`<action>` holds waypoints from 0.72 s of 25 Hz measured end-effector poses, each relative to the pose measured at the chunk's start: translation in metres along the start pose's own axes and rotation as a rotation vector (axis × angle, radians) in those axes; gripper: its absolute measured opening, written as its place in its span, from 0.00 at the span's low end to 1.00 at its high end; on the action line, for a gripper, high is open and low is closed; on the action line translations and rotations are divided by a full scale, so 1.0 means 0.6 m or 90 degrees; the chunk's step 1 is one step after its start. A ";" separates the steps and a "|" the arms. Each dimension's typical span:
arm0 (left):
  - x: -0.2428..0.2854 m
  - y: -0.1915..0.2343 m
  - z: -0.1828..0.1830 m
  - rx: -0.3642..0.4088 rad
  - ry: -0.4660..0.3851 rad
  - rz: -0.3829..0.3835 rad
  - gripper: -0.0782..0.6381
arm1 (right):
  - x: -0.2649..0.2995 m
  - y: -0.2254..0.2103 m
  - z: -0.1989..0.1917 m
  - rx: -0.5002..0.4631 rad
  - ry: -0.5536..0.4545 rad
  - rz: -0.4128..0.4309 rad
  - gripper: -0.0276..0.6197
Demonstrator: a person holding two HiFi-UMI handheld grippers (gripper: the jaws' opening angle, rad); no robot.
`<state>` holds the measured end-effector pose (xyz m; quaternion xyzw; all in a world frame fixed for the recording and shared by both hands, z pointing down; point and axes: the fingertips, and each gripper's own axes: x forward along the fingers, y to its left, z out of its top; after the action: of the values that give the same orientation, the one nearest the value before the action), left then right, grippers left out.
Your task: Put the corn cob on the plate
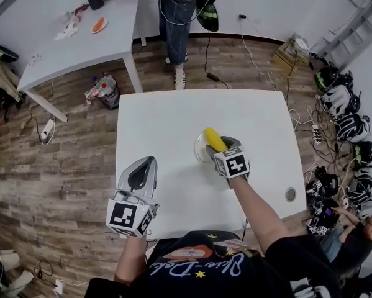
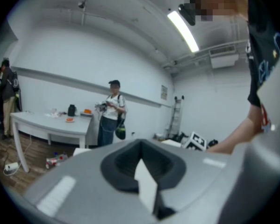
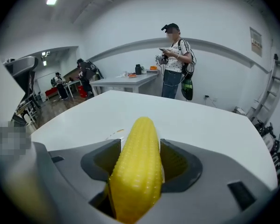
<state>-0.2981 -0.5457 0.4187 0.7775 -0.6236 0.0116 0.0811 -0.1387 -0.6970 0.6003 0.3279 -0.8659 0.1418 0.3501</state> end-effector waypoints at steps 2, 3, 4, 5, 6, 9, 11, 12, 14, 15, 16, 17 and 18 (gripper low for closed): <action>0.004 0.001 0.001 -0.003 -0.002 0.002 0.11 | 0.003 -0.004 0.000 0.002 -0.010 -0.006 0.46; 0.005 0.000 0.001 -0.005 -0.004 0.001 0.11 | 0.003 -0.005 0.003 -0.001 -0.021 -0.009 0.46; 0.005 -0.003 0.000 -0.006 -0.004 -0.002 0.11 | 0.001 -0.005 0.008 -0.005 -0.033 -0.008 0.46; 0.004 -0.006 -0.001 -0.005 -0.002 -0.005 0.11 | -0.001 -0.003 0.014 -0.010 -0.044 -0.006 0.46; 0.002 -0.010 -0.003 -0.005 -0.001 -0.008 0.11 | -0.005 -0.002 0.020 -0.016 -0.053 -0.005 0.46; -0.002 -0.017 -0.006 -0.004 0.002 -0.012 0.11 | -0.034 -0.002 0.045 -0.026 -0.093 -0.018 0.46; -0.005 -0.027 -0.006 0.001 0.004 -0.014 0.11 | -0.076 -0.004 0.065 -0.006 -0.148 -0.031 0.46; -0.007 -0.034 -0.006 0.005 0.005 -0.015 0.11 | -0.102 -0.004 0.072 0.010 -0.180 -0.035 0.46; -0.014 -0.050 -0.005 0.015 0.003 -0.019 0.11 | -0.156 0.002 0.082 0.040 -0.241 -0.035 0.46; -0.017 -0.057 -0.004 0.020 0.001 -0.021 0.11 | -0.182 0.007 0.086 0.052 -0.267 -0.032 0.46; -0.019 -0.065 -0.001 0.023 -0.003 -0.024 0.11 | -0.208 0.012 0.089 0.061 -0.291 -0.031 0.46; -0.022 -0.072 0.001 0.026 -0.006 -0.026 0.11 | -0.231 0.015 0.091 0.068 -0.311 -0.031 0.46; -0.025 -0.079 0.004 0.030 -0.008 -0.030 0.11 | -0.251 0.019 0.090 0.071 -0.327 -0.035 0.46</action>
<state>-0.2553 -0.5218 0.4090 0.7937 -0.6051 0.0195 0.0593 -0.0924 -0.6436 0.4561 0.3951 -0.9080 0.0920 0.1043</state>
